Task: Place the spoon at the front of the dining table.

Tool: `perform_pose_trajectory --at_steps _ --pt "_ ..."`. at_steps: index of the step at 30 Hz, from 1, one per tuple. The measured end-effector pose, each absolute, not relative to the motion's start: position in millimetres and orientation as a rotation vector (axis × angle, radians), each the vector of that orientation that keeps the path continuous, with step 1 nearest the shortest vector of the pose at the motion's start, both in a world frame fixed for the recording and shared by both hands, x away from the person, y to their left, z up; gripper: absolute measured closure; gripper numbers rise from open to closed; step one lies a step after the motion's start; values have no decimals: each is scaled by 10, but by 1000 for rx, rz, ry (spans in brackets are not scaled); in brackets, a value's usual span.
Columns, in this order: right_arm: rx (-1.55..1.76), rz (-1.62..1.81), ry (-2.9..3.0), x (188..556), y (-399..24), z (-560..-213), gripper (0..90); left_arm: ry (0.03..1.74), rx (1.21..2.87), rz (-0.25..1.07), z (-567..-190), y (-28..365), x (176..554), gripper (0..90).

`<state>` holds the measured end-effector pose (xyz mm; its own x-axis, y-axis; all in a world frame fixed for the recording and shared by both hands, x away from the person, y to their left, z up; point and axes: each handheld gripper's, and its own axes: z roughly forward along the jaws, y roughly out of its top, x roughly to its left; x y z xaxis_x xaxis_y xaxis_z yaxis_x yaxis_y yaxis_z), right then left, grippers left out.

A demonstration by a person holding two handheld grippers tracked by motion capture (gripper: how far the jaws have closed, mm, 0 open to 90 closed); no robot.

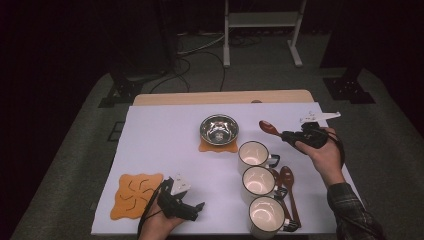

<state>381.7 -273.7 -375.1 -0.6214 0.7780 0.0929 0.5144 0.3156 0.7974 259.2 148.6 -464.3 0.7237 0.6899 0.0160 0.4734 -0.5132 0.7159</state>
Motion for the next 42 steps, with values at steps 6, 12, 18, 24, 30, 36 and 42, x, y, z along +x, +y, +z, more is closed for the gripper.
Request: perform_pose_trajectory --at_steps 6,12,18,24,30,36,42 --pt "1137 1210 2295 3888 -2638 -3736 810 876 2208 391 -4645 1486 2592 7" --pt "1117 1216 2313 3946 -2550 -3714 810 874 2211 393 -4644 1488 2593 7" --pt "1097 1228 2320 3992 -2468 -3689 810 874 2210 393 -4644 1487 2593 7" --pt "1084 1229 2335 4044 -2383 -3675 810 875 2210 391 -4645 1487 2592 7" --pt "1068 1224 2351 4104 -2303 -3666 810 875 2210 391 -4644 1487 2592 7" --pt "1059 1227 2362 4156 -2229 -3658 810 876 2208 391 -4645 1486 2592 7" --pt "1044 1223 2376 4210 -2156 -3656 810 877 2207 391 -4646 1485 2592 7"
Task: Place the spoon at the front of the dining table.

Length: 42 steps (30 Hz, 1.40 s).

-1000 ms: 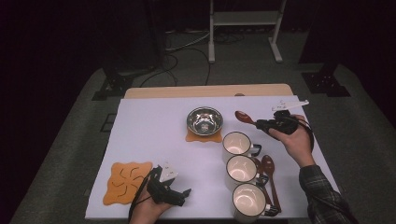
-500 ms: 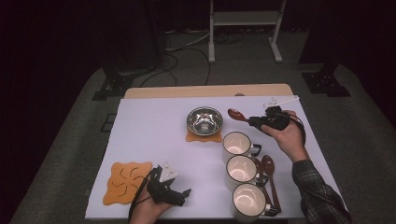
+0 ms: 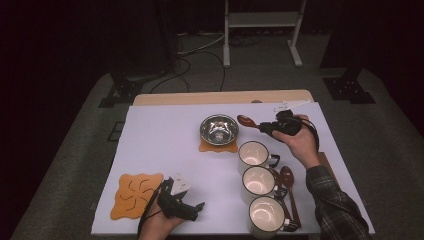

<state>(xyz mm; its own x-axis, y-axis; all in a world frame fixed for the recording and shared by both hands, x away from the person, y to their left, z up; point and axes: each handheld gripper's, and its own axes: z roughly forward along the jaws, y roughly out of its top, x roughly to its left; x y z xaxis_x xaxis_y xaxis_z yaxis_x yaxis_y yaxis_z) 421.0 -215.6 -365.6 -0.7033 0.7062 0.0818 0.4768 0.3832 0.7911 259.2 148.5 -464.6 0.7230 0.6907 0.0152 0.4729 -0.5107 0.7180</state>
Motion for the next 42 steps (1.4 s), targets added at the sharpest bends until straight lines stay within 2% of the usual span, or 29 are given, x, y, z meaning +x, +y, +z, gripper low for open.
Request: perform_pose_trajectory --at_steps 42 --pt "998 1171 2508 4582 -1611 -3824 810 875 2211 391 -4643 1485 2591 7"
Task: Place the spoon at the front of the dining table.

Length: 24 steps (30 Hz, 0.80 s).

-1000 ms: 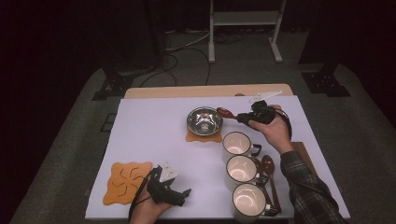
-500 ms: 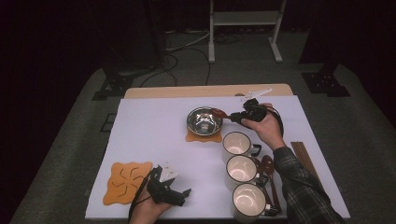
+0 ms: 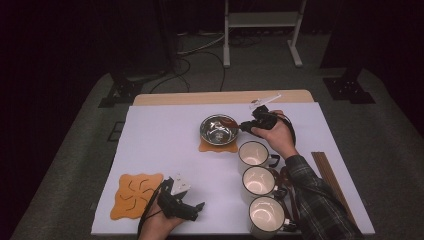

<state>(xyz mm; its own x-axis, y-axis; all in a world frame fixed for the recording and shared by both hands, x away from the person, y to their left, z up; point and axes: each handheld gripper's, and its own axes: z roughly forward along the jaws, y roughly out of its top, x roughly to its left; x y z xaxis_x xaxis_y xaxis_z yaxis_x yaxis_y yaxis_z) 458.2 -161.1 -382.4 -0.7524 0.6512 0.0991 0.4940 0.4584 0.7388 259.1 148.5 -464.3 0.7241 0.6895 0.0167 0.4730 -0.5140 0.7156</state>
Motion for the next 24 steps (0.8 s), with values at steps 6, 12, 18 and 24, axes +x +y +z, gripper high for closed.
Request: perform_pose_trajectory --at_steps 6,12,18,24 --pt "998 1154 2531 4630 -1536 -3866 810 876 2211 389 -4642 1485 2591 7" --pt "991 1136 2551 4674 -1464 -3900 810 875 2213 393 -4643 1486 2592 7" --pt "988 1108 2573 4722 -1397 -3932 810 873 2213 394 -4644 1486 2593 7" --pt "983 1080 2586 4754 -1352 -3970 810 873 2213 394 -4644 1486 2593 7"
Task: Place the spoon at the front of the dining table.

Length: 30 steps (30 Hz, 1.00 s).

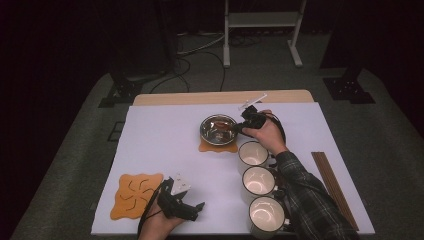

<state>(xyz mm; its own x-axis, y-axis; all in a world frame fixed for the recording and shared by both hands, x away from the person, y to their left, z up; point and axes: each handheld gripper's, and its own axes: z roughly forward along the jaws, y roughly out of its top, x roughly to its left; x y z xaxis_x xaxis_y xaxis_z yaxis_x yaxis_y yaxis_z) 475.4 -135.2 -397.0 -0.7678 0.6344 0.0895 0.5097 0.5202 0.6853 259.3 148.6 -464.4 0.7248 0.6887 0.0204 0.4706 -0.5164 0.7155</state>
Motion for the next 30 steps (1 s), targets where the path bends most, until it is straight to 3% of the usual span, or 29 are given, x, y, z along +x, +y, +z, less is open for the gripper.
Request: perform_pose_trajectory --at_steps 30 --pt "942 1017 2658 4816 -1176 -4012 808 873 2211 394 -4645 1484 2593 7"
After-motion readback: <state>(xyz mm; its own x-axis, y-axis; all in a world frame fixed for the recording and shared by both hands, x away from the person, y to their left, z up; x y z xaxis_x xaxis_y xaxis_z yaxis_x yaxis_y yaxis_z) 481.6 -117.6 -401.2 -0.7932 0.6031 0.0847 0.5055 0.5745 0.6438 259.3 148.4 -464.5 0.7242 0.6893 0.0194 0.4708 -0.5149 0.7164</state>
